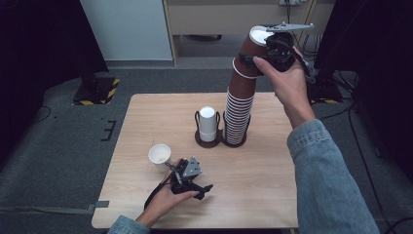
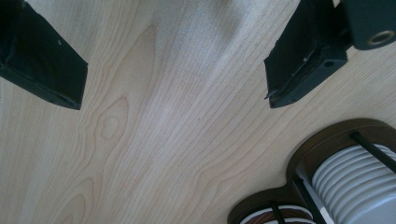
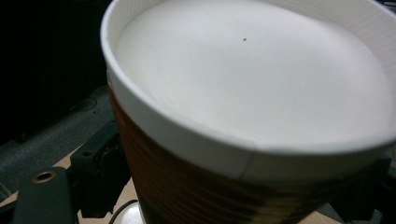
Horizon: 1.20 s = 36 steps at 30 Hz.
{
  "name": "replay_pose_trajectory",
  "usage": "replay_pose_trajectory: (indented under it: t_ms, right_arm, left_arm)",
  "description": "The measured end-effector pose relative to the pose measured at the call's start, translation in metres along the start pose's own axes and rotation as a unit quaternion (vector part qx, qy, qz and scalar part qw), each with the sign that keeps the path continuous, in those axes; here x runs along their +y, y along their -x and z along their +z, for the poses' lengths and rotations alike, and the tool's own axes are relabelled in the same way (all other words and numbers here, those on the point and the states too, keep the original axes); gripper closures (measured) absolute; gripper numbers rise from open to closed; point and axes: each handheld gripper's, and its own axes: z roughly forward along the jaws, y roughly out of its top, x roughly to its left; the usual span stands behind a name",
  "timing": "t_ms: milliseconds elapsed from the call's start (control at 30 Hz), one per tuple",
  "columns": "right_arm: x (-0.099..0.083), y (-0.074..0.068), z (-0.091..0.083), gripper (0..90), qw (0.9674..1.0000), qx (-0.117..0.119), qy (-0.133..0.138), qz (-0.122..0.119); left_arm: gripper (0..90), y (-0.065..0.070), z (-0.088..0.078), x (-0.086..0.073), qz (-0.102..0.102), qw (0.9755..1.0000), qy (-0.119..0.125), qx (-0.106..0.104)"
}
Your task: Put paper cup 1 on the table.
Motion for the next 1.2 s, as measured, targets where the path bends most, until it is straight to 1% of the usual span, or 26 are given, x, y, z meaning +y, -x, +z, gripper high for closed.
replay_pose_trajectory:
  t_ms: [133, 233, 433, 567, 667, 733, 800, 900, 967, 1000, 1100, 1167, 1200]
  right_arm:
    - [0.003, -0.002, -0.002, 14.9, 1.0000, 0.002, 0.008, -0.002]
    - [0.005, -0.002, -0.005, 14.9, 0.9999, 0.001, 0.015, 0.002]
    - [0.005, 0.002, -0.013, 14.9, 0.9997, -0.003, 0.025, 0.006]
    - [0.004, 0.006, -0.024, 14.9, 0.9993, 0.001, 0.037, 0.010]
    - [0.001, 0.009, -0.036, 14.9, 0.9991, 0.000, 0.042, 0.007]
    - [-0.003, 0.011, -0.043, 14.9, 0.9992, -0.006, 0.041, 0.002]
    - [-0.009, 0.013, -0.051, 14.9, 0.9991, -0.007, 0.041, -0.003]
    - [-0.024, 0.015, -0.065, 14.9, 0.9990, -0.009, 0.041, -0.012]
    - [-0.036, 0.016, -0.074, 14.9, 0.9992, -0.009, 0.037, -0.014]
    - [-0.046, 0.018, -0.079, 14.9, 0.9992, -0.008, 0.037, -0.011]
    - [-0.064, 0.020, -0.084, 14.9, 0.9995, -0.007, 0.029, -0.008]
    - [-0.074, 0.022, -0.084, 14.9, 0.9997, -0.006, 0.022, -0.010]
    - [-0.081, 0.023, -0.084, 14.9, 0.9998, -0.005, 0.018, -0.006]
  left_arm:
    - [4.7, 0.000, 0.001, 0.000, 0.001, 1.0000, -0.001, -0.001]
    - [4.7, 0.000, 0.001, 0.000, 0.001, 1.0000, -0.001, -0.002]
    - [4.6, 0.000, 0.000, 0.000, 0.000, 1.0000, 0.000, -0.001]
    - [4.6, 0.000, 0.001, 0.000, 0.002, 1.0000, -0.002, -0.002]
    - [4.6, 0.000, 0.001, 0.000, 0.001, 1.0000, -0.001, -0.001]
    - [4.6, 0.000, 0.001, 0.000, 0.001, 1.0000, -0.002, -0.001]
    - [4.6, 0.000, 0.001, 0.000, 0.002, 1.0000, -0.002, 0.000]
    - [4.7, 0.001, 0.002, 0.000, 0.005, 1.0000, -0.003, 0.000]
    - [4.7, 0.001, 0.003, 0.000, 0.006, 1.0000, -0.005, -0.001]
    - [4.7, 0.001, 0.004, 0.000, 0.006, 1.0000, -0.005, -0.001]
    - [4.7, 0.001, 0.004, 0.000, 0.006, 1.0000, -0.007, 0.000]
    - [4.7, 0.001, 0.003, 0.000, 0.006, 1.0000, -0.006, 0.001]
    - [4.7, 0.001, 0.003, 0.000, 0.005, 1.0000, -0.005, 0.002]
